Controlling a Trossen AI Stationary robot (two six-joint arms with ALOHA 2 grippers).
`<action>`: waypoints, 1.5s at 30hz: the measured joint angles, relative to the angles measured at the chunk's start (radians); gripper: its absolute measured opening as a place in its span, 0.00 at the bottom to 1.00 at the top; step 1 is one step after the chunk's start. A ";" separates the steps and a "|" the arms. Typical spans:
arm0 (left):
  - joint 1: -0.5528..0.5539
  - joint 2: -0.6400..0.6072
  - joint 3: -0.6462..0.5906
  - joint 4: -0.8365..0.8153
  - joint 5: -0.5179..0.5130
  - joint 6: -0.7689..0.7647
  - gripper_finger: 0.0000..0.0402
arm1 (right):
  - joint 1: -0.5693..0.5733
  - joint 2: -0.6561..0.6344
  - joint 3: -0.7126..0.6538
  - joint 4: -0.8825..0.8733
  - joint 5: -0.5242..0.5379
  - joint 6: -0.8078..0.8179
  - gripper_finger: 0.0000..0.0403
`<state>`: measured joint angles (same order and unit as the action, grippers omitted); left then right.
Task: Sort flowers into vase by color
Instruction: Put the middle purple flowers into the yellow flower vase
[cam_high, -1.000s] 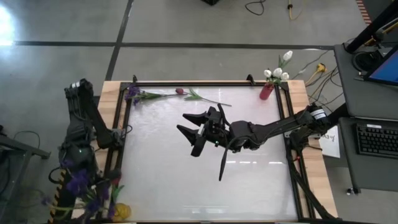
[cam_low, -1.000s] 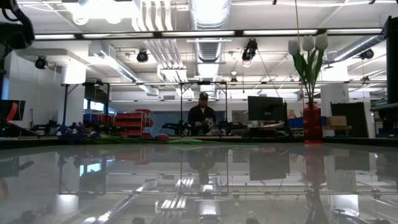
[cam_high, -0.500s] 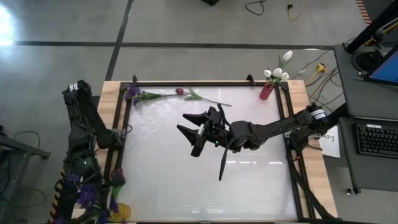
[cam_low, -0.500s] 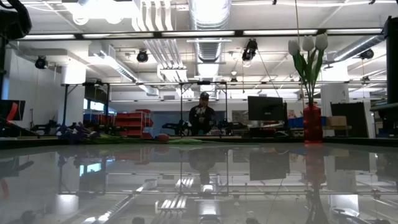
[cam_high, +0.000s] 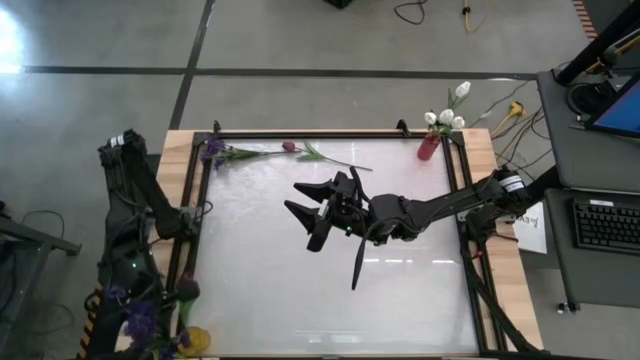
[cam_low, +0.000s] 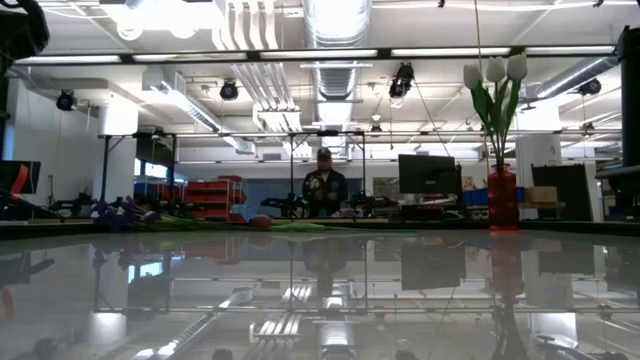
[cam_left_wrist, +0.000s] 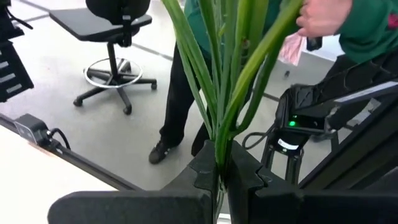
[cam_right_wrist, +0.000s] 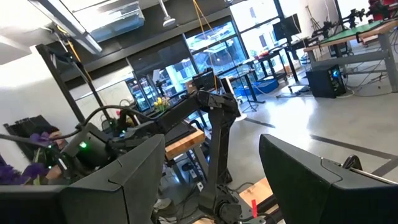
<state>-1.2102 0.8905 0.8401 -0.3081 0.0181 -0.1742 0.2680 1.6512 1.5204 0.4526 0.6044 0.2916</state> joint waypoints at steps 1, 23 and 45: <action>0.000 0.007 0.007 -0.005 0.000 -0.001 0.00 | 0.000 0.000 0.000 0.000 0.000 0.000 0.63; -0.002 0.032 0.205 -0.144 -0.031 -0.054 0.00 | 0.007 0.000 0.000 0.001 -0.036 -0.034 0.63; -0.045 0.230 0.201 -0.095 -0.169 -0.087 0.00 | 0.026 0.000 0.000 -0.010 -0.036 -0.065 0.63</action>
<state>-1.2549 1.1210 1.0408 -0.4030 -0.1510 -0.2611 0.2939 1.6512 1.5204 0.4423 0.5686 0.2264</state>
